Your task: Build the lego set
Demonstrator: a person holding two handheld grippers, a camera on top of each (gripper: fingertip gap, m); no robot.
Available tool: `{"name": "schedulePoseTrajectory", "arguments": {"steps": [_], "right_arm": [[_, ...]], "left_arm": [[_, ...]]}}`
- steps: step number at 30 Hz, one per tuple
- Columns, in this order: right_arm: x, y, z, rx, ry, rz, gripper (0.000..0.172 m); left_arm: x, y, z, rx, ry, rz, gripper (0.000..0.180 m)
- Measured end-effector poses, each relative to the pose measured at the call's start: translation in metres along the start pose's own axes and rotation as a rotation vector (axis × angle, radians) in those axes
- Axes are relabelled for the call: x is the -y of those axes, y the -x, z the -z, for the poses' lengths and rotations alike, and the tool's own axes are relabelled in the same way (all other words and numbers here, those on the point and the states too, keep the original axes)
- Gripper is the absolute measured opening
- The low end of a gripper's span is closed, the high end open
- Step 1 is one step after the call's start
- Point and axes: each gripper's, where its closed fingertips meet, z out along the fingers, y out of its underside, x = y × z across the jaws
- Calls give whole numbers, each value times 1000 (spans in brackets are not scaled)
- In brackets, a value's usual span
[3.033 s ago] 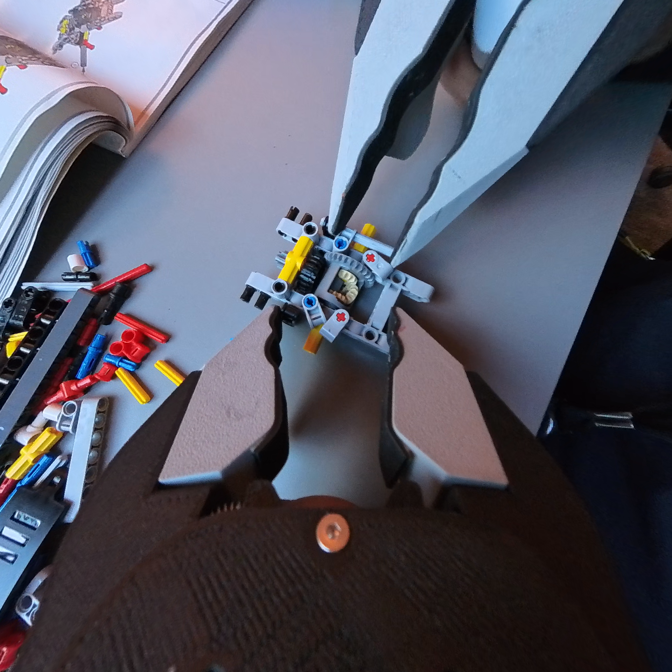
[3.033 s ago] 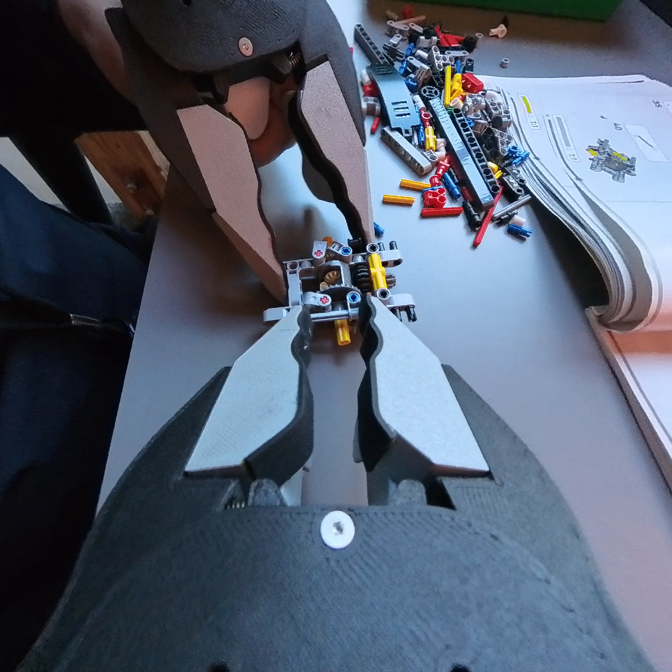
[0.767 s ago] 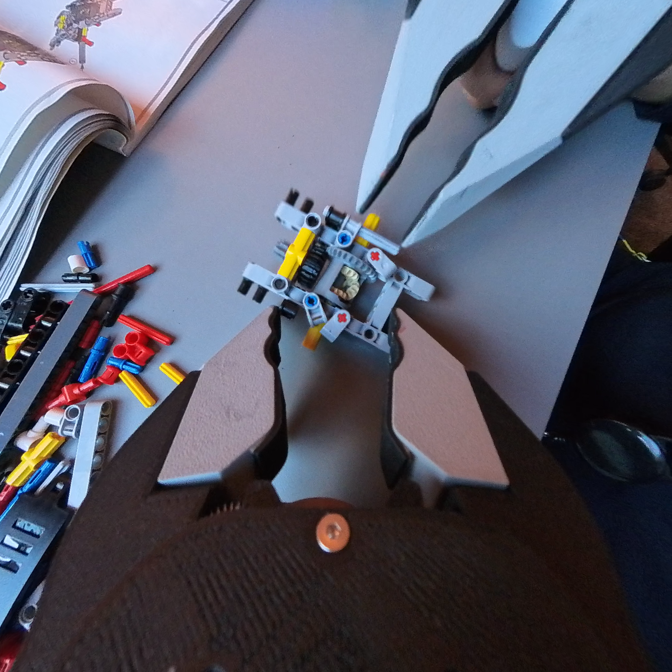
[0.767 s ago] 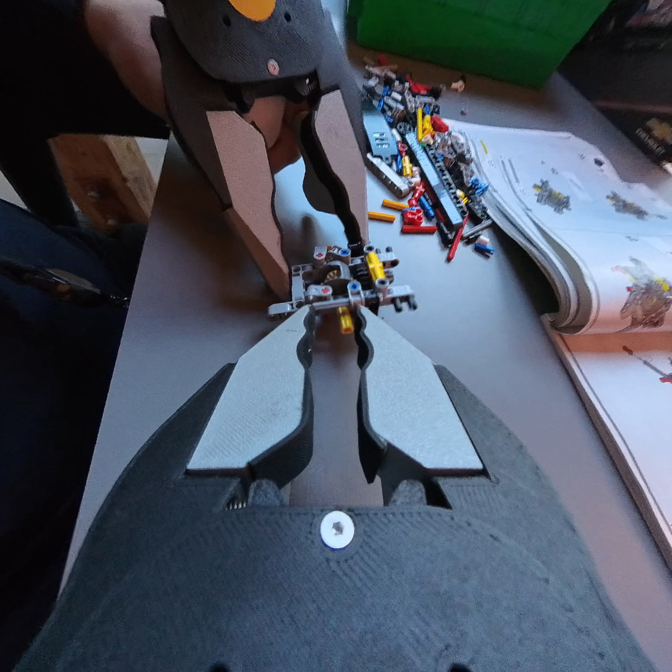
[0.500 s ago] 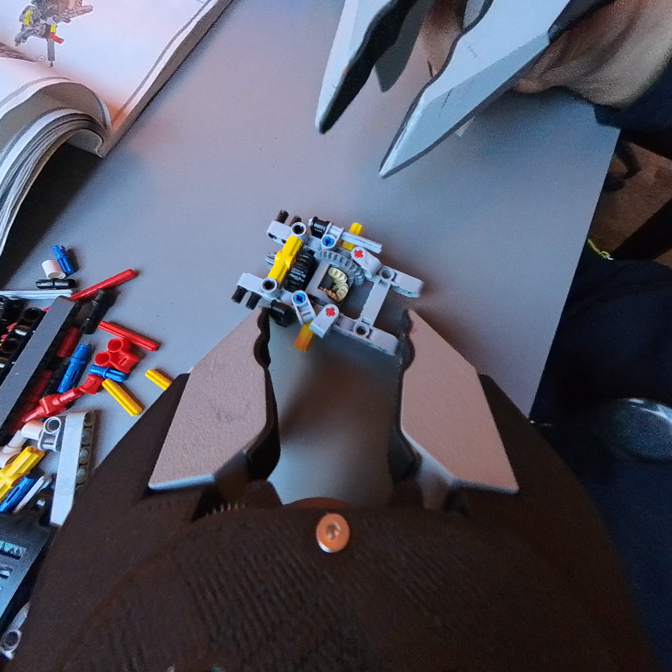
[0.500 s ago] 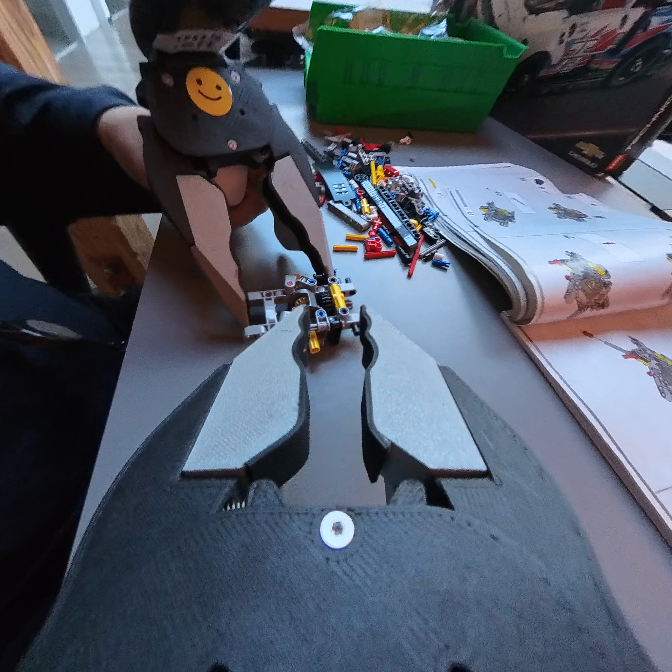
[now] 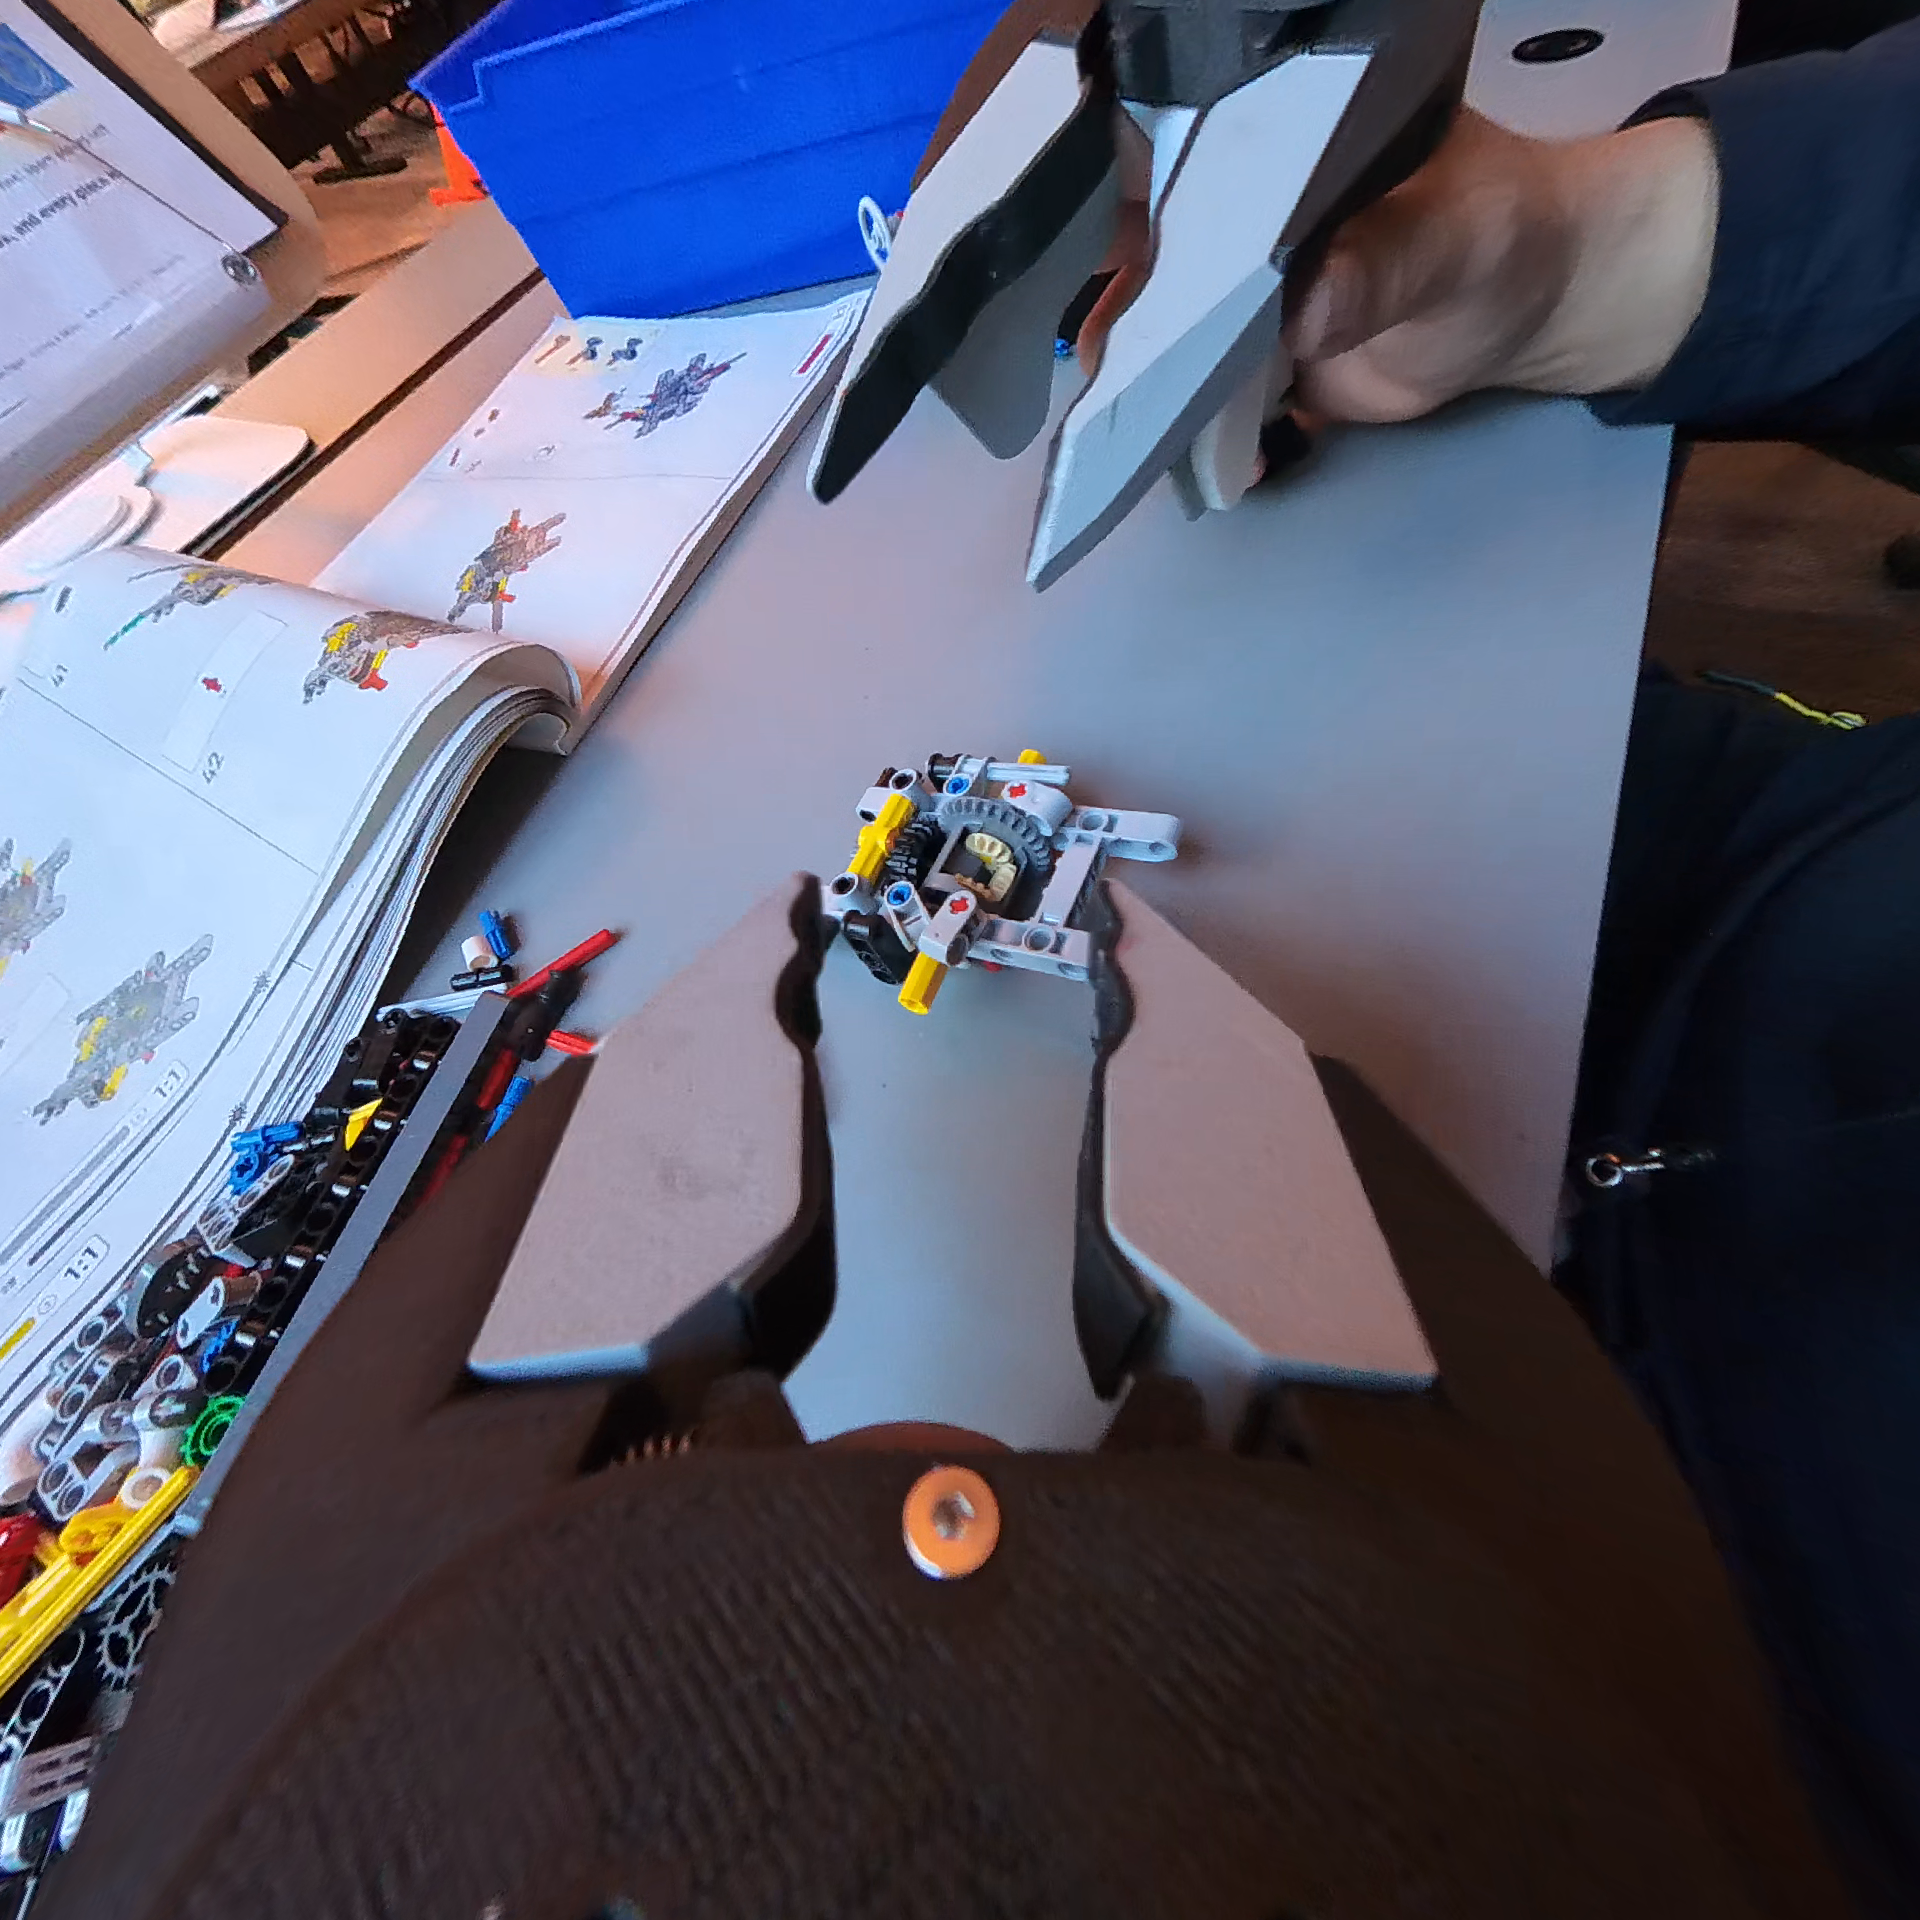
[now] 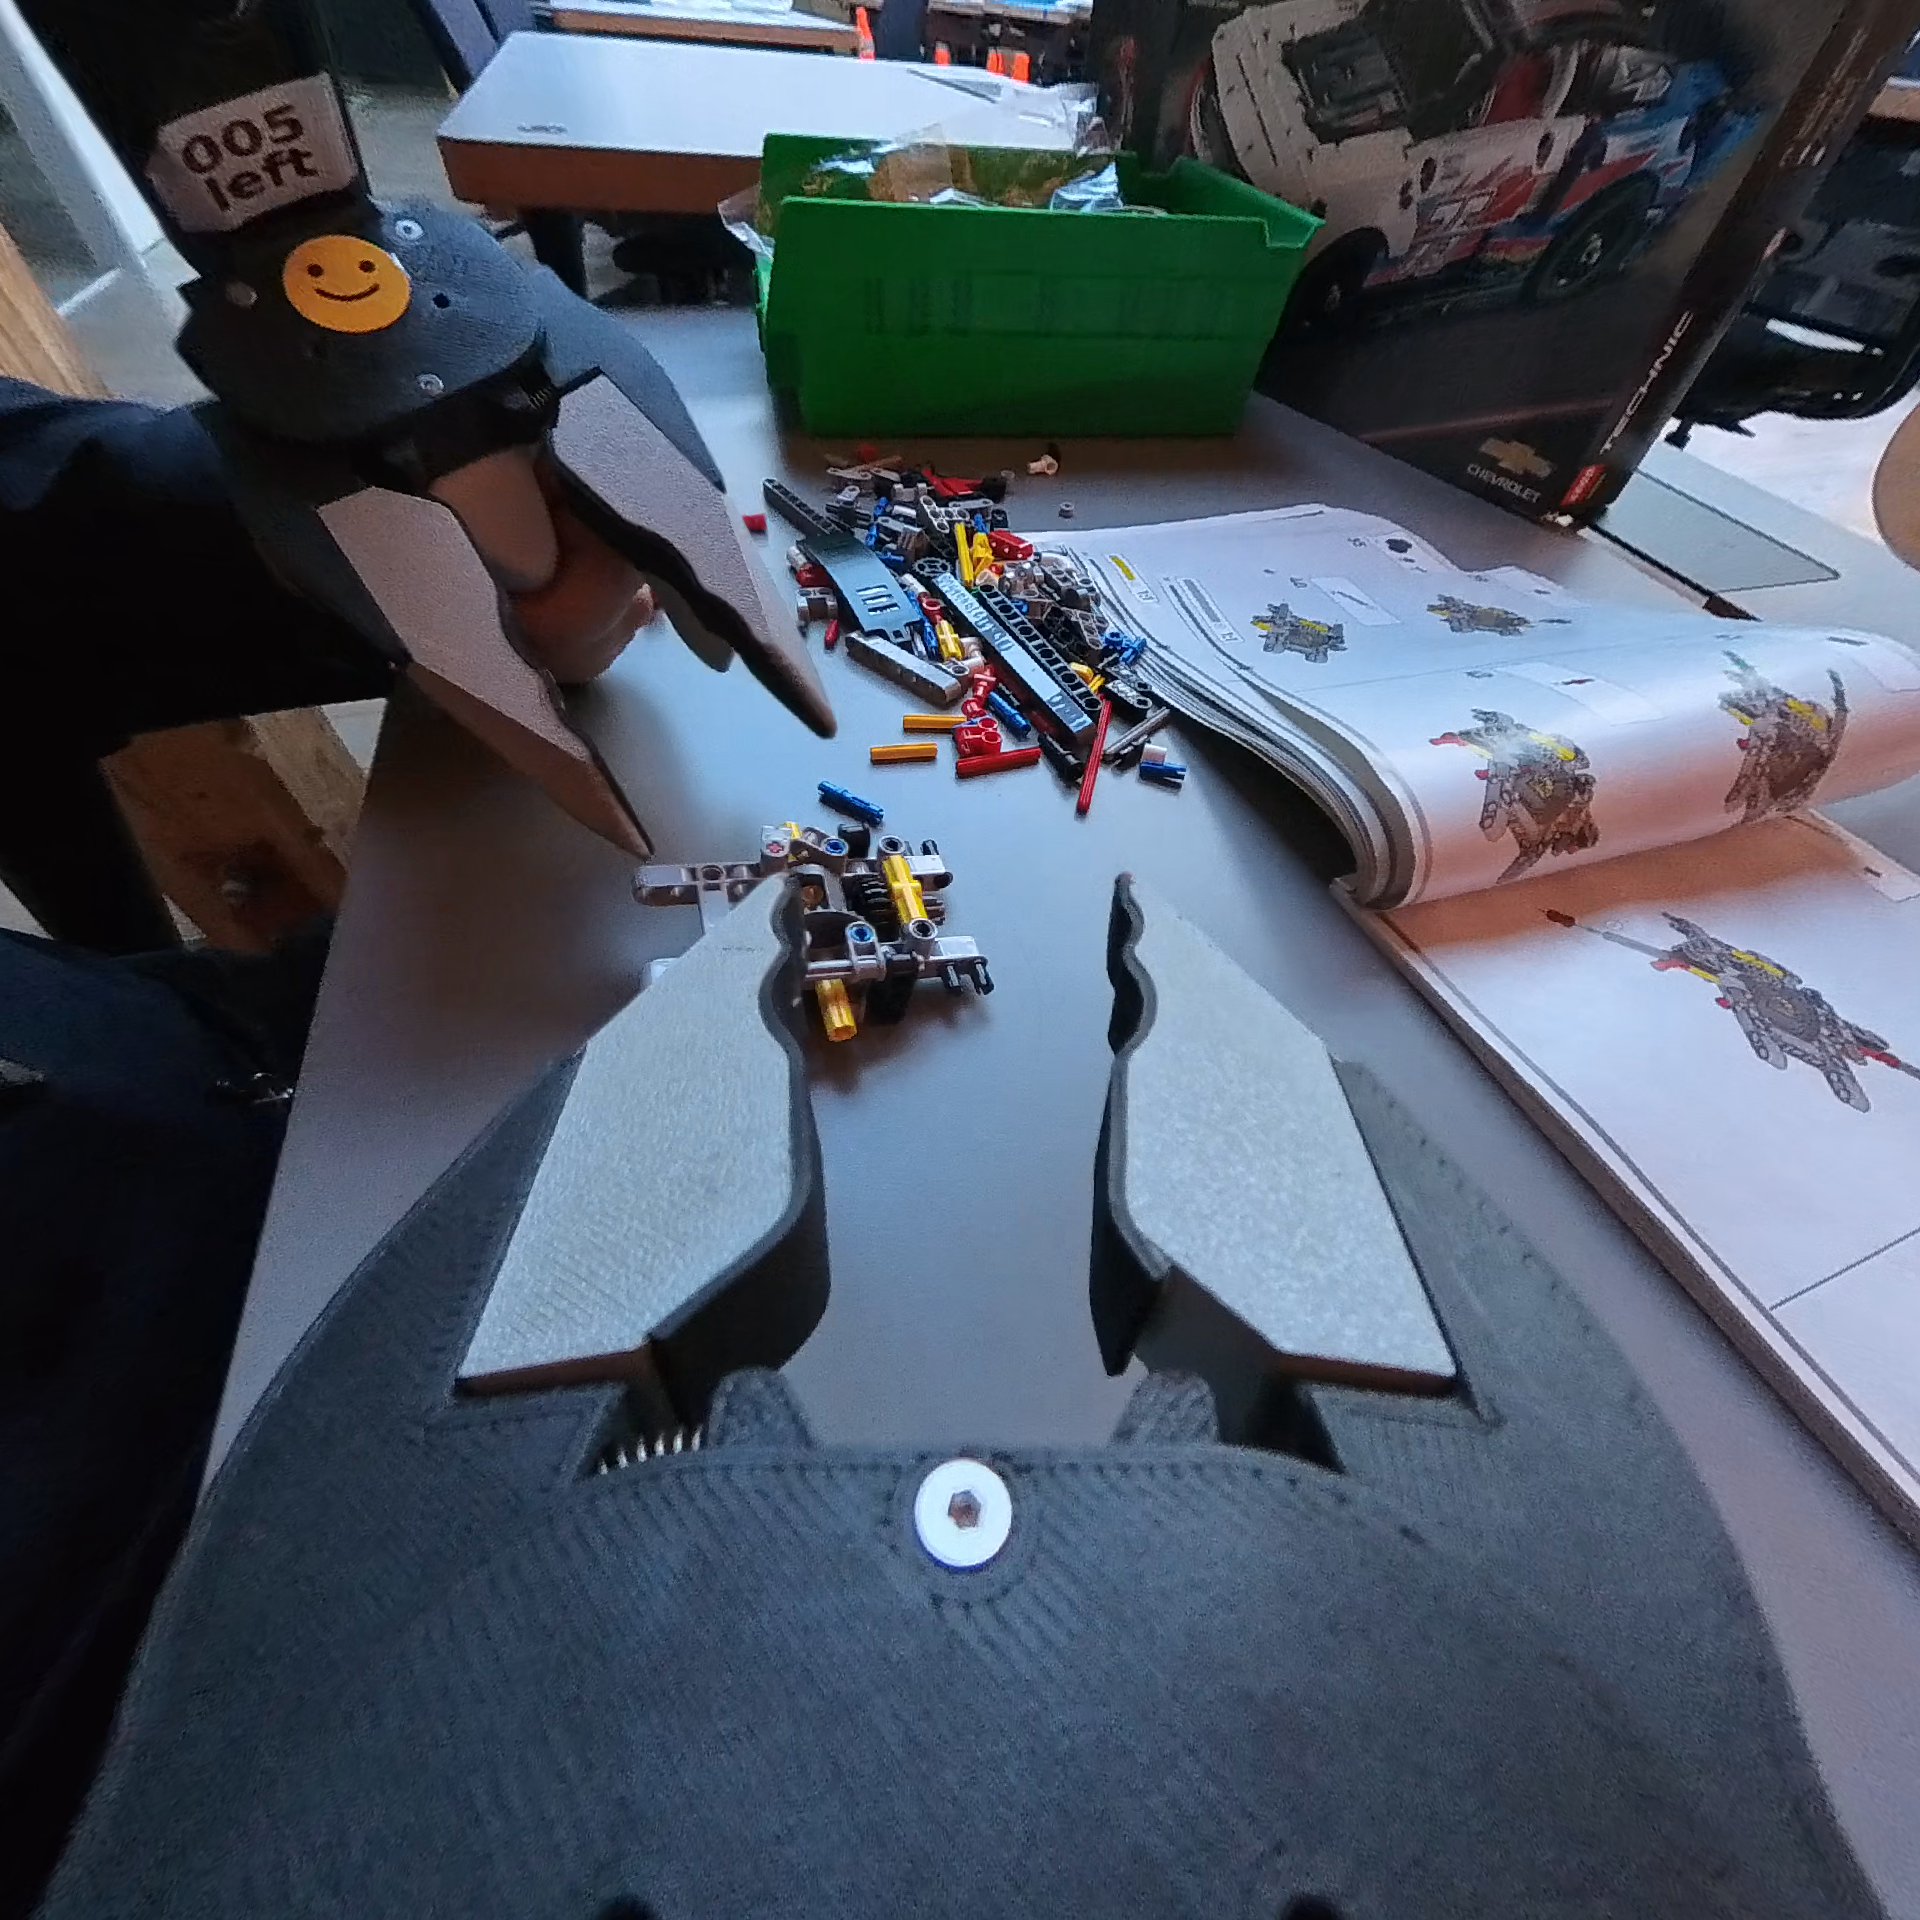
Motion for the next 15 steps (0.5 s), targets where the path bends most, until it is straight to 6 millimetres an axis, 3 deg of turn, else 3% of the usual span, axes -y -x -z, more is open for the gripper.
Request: {"name": "schedulePoseTrajectory", "arguments": {"steps": [15], "right_arm": [[-7, 1, -5, 17, 53, -17, 40]], "left_arm": [[-11, -7, -10, -38, 87, -36, 45]]}}
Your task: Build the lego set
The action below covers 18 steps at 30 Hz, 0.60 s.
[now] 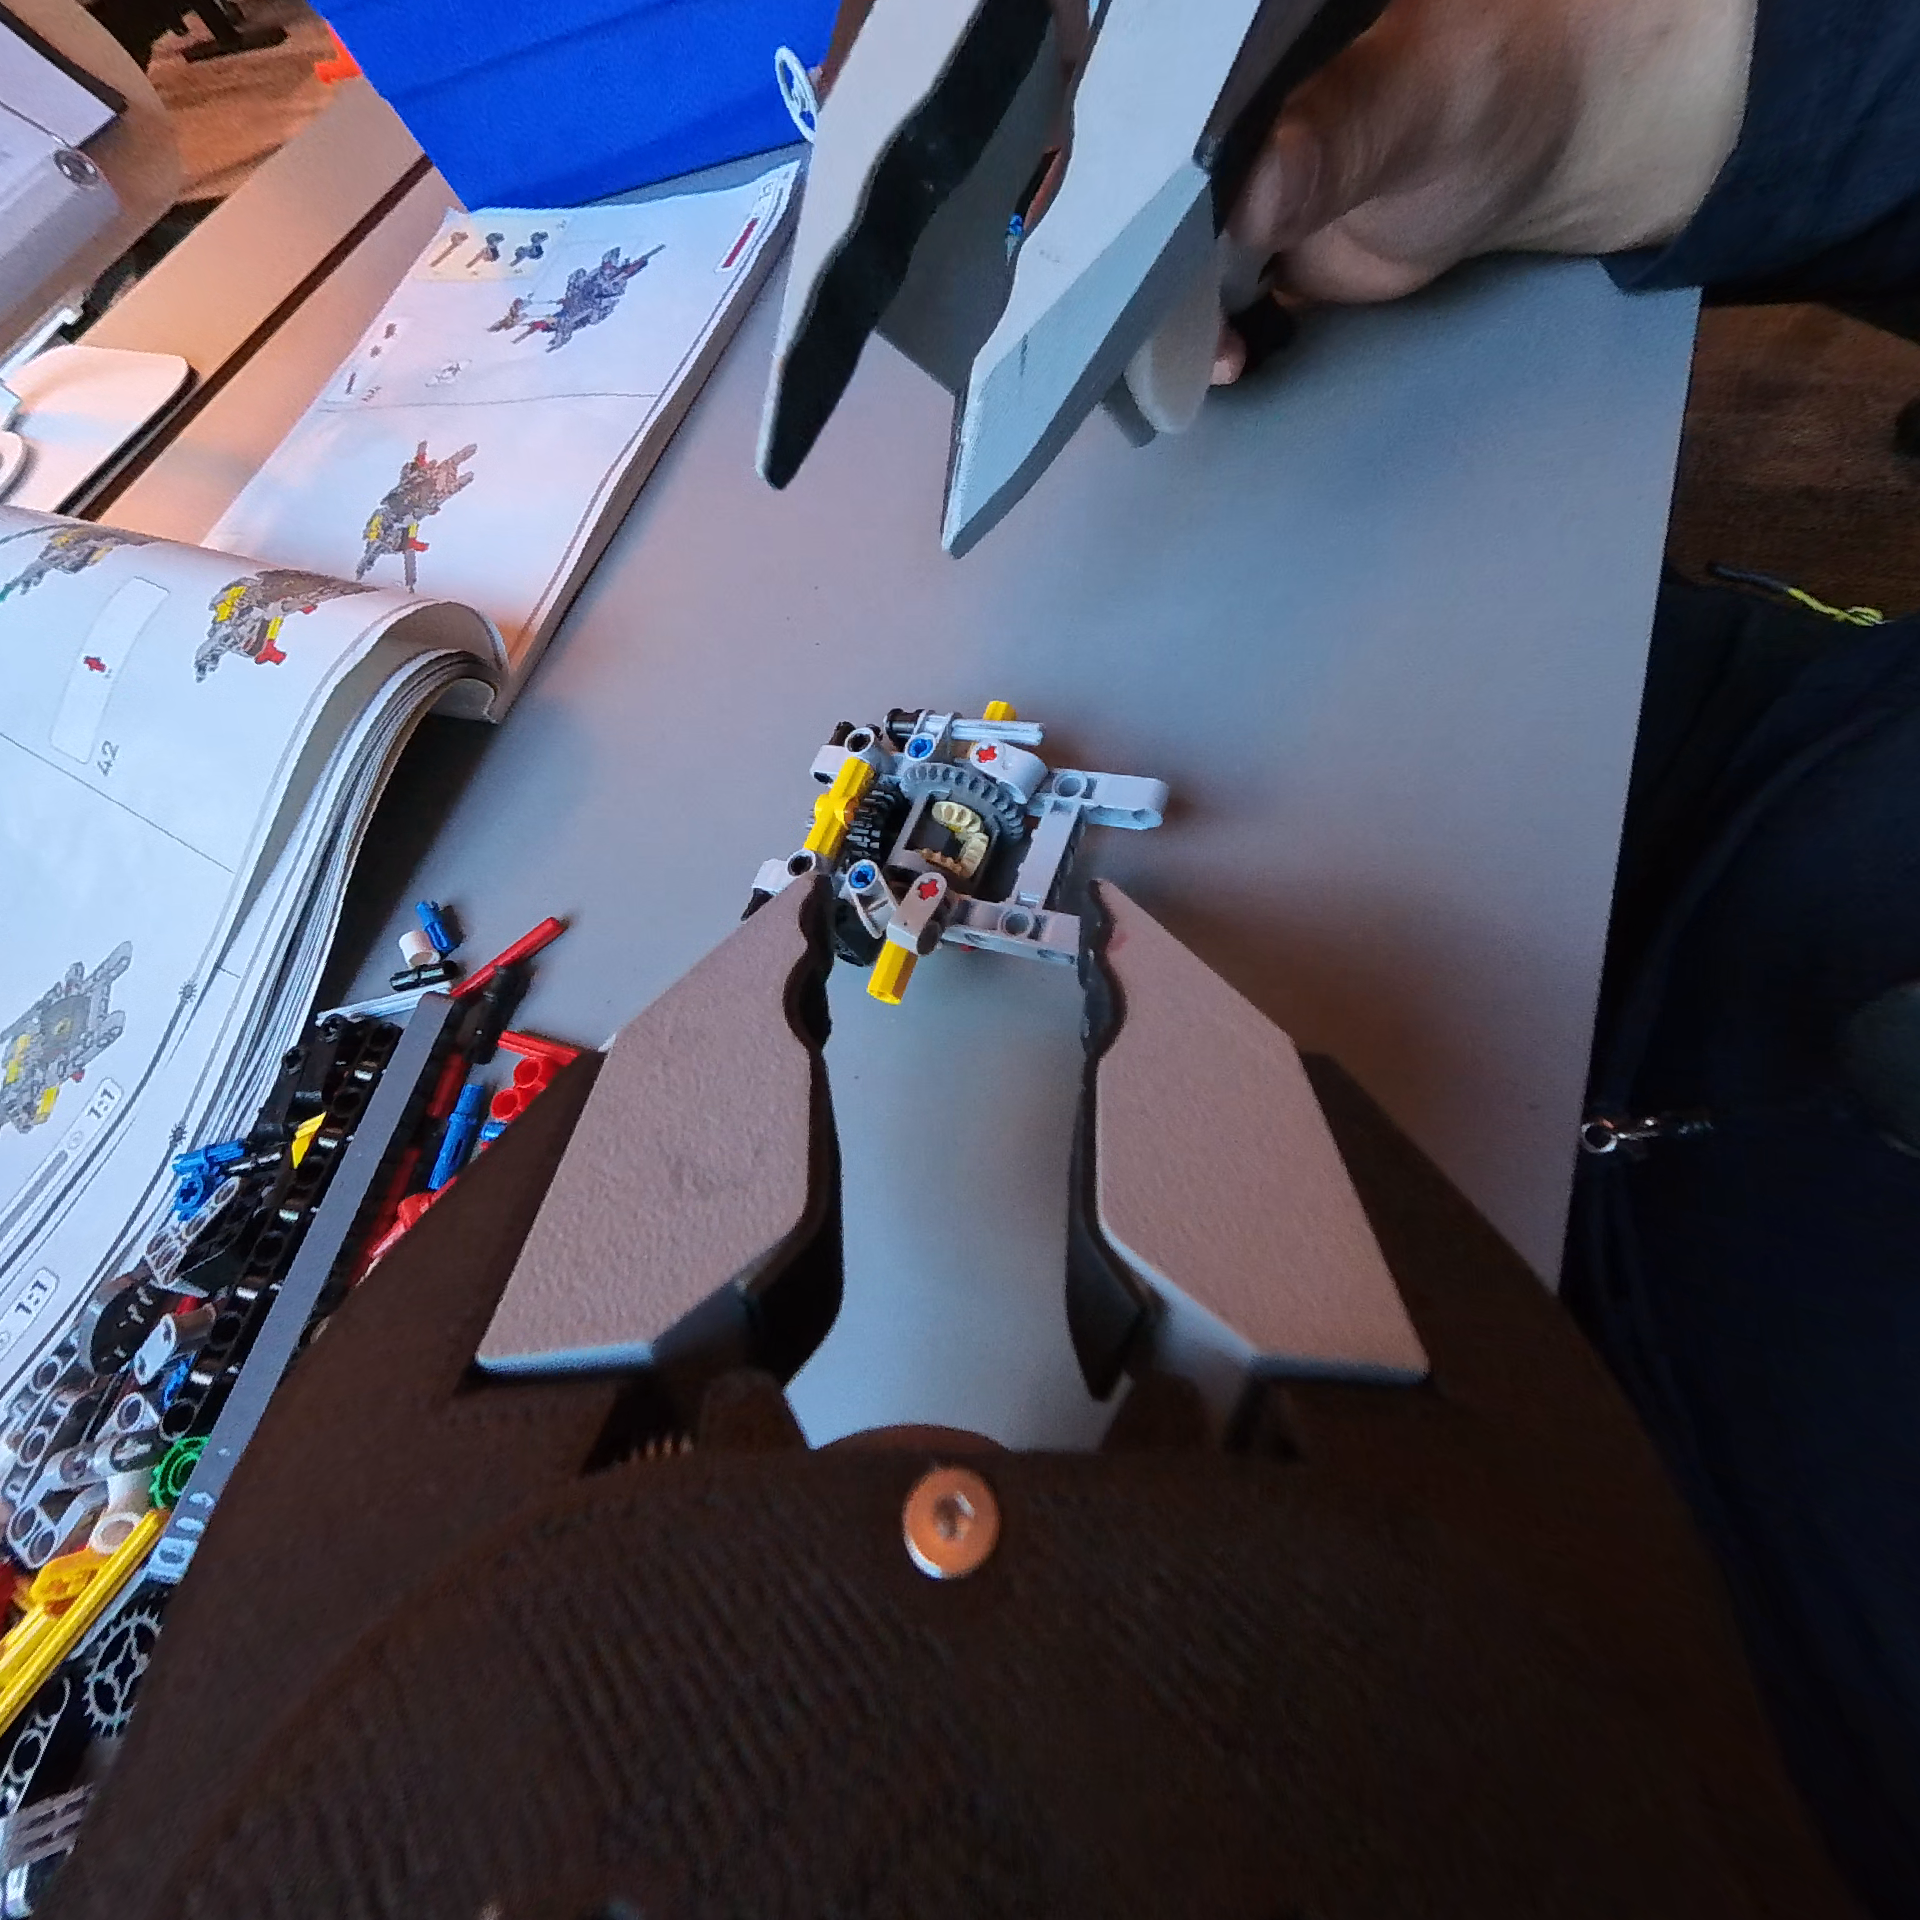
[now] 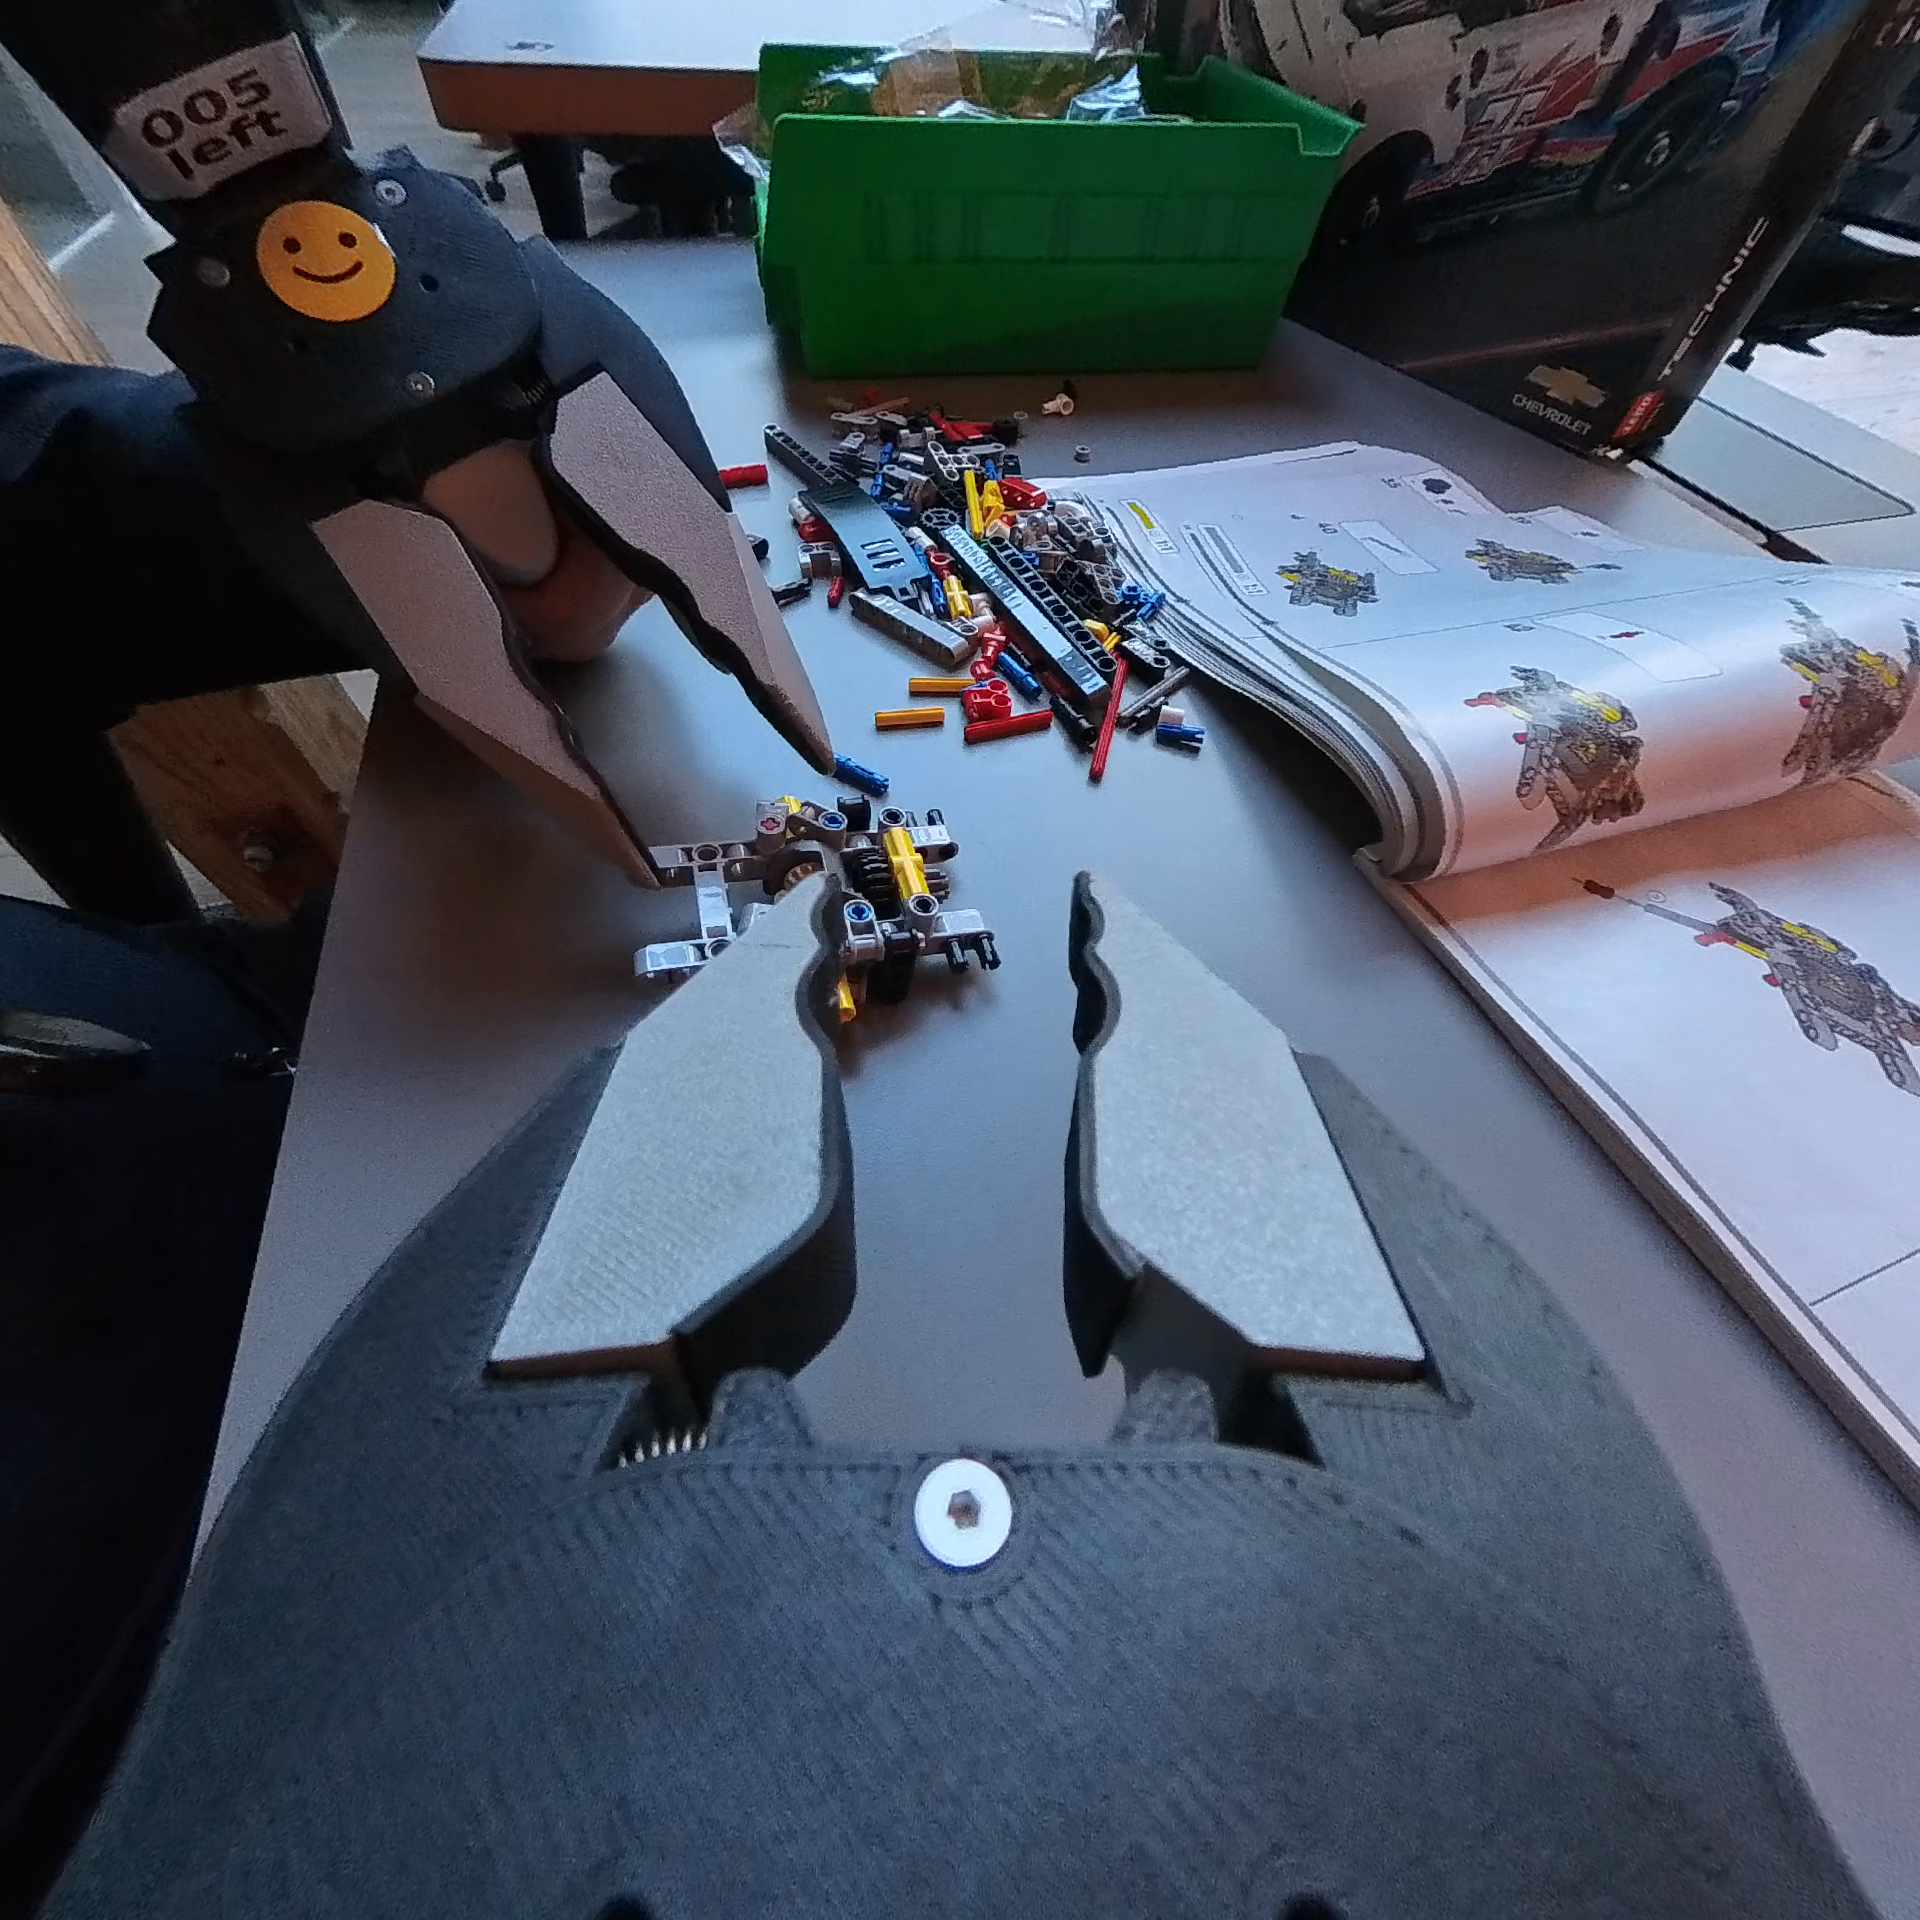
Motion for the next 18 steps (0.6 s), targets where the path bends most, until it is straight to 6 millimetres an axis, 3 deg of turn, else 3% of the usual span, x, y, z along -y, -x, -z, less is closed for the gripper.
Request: {"name": "schedulePoseTrajectory", "arguments": {"steps": [18], "right_arm": [[-3, 5, -2, 25, 25, 19, 24]], "left_arm": [[-3, -1, -3, 1, 29, -9, 45]]}}
